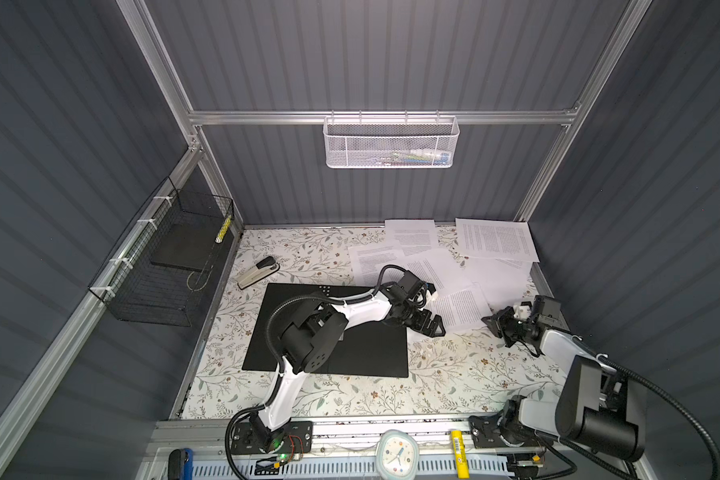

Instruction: Put the files into the folder

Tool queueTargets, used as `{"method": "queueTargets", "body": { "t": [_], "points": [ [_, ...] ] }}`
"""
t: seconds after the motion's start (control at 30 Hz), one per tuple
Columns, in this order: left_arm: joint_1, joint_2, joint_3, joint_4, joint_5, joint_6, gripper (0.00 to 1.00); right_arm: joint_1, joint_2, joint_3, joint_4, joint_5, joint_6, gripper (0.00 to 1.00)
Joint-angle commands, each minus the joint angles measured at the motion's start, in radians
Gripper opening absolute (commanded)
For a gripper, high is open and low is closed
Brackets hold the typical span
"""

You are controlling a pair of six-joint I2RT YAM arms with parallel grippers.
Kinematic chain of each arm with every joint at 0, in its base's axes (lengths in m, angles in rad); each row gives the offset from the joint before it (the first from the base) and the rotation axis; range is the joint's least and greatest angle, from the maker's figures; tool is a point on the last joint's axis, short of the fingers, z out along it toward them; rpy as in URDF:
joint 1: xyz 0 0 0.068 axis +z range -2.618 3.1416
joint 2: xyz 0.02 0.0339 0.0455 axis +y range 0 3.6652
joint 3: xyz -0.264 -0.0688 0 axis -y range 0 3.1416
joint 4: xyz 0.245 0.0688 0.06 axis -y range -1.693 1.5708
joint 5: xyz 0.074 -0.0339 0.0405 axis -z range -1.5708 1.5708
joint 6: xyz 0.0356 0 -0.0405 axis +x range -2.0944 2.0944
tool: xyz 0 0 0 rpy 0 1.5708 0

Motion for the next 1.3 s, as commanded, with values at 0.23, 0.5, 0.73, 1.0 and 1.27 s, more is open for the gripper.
{"method": "queueTargets", "body": {
  "t": [0.23,0.5,0.73,1.0,1.27],
  "points": [
    [0.013,-0.321,-0.052,0.117,-0.140,-0.210,1.00,-0.004,-0.465,0.142,-0.304,0.126,0.139,0.00],
    [0.047,-0.515,-0.150,0.100,-0.296,-0.295,1.00,0.053,-0.433,0.346,-0.264,0.118,0.256,0.00],
    [0.156,-0.589,-0.243,0.176,-0.220,-0.447,1.00,0.248,-0.168,0.581,-0.094,0.264,0.335,0.00],
    [0.202,-0.625,-0.275,0.187,-0.196,-0.487,1.00,0.316,0.048,0.838,-0.009,0.395,0.335,0.00],
    [0.207,-0.570,-0.301,0.283,-0.067,-0.525,1.00,0.323,-0.183,0.398,0.162,0.552,0.402,0.00]
  ]
}}
